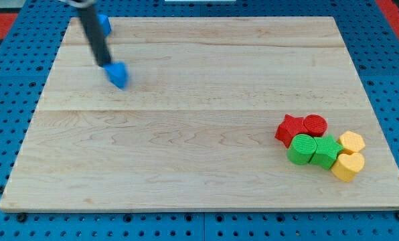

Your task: Push the blue triangle to the group of blocks

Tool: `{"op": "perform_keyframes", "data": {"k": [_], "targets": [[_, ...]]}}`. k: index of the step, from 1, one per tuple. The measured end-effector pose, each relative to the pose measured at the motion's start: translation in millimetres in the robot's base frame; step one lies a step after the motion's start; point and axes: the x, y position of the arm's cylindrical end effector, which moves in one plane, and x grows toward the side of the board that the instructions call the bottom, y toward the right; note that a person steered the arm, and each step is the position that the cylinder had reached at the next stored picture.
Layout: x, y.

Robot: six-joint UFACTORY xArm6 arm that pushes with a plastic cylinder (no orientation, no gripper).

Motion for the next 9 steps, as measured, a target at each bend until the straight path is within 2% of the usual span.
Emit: {"op": "perform_keyframes", "data": {"k": [1,2,3,4,5,6,7,8,9], "targets": [[57.8,89.7],[51.7,58.5],[20.1,-3.1],[104.8,16.7],[116.3,100.1],[112.6,45.9],[75.9,-19.4],[61.2,59.5],[120.0,164.8]]}}
